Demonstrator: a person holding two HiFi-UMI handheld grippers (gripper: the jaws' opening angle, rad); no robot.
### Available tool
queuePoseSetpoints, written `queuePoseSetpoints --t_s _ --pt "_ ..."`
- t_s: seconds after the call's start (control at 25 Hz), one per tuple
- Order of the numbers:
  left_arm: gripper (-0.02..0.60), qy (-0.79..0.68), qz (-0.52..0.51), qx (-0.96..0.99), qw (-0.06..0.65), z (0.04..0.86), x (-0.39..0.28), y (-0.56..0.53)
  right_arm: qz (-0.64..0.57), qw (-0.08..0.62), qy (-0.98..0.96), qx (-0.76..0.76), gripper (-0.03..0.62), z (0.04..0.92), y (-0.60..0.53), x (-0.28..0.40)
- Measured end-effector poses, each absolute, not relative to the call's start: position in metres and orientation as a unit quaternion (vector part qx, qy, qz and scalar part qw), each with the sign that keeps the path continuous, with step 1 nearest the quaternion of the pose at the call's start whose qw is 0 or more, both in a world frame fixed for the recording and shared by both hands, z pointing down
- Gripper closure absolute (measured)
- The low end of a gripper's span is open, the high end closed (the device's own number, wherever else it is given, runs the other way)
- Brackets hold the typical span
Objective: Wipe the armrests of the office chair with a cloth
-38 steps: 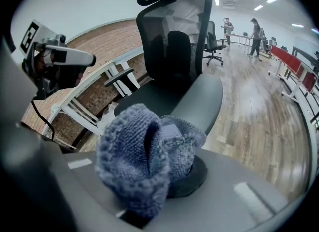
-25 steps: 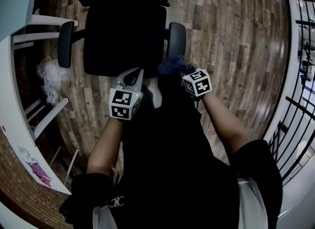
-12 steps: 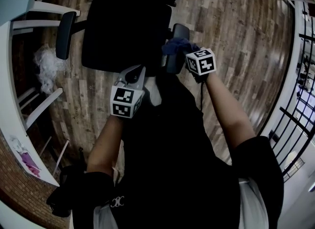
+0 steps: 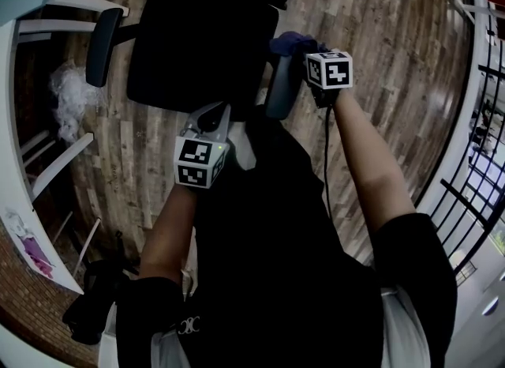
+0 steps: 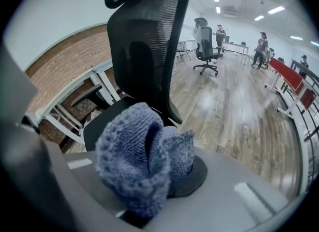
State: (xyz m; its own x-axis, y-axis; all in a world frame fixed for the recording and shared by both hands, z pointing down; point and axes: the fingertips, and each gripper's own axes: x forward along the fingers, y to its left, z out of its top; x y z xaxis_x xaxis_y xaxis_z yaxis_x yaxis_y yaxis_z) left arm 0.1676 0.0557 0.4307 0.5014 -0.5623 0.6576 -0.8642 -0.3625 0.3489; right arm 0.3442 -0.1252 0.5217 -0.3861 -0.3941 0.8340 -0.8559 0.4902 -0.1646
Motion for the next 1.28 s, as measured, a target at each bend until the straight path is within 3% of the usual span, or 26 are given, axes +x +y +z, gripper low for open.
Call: queuePoseSetpoints --t_s 0.28,0.8,1.28 --pt "0.575 -0.450 0.206 0.796 0.349 0.431 0.162 0.060 0.315 0.386 -0.776 0.386 0.545 0.522 -0.074 0.339" --pt "0.575 -0.442 0.174 0.806 0.354 0.438 0.143 0.068 0.359 0.459 -0.769 0.262 0.545 0.520 0.082 0.303" --pt "0.575 -0.484 0.146 0.783 0.363 0.457 0.078 0.078 0.281 0.600 -0.749 -0.006 0.545 0.457 -0.001 0.265"
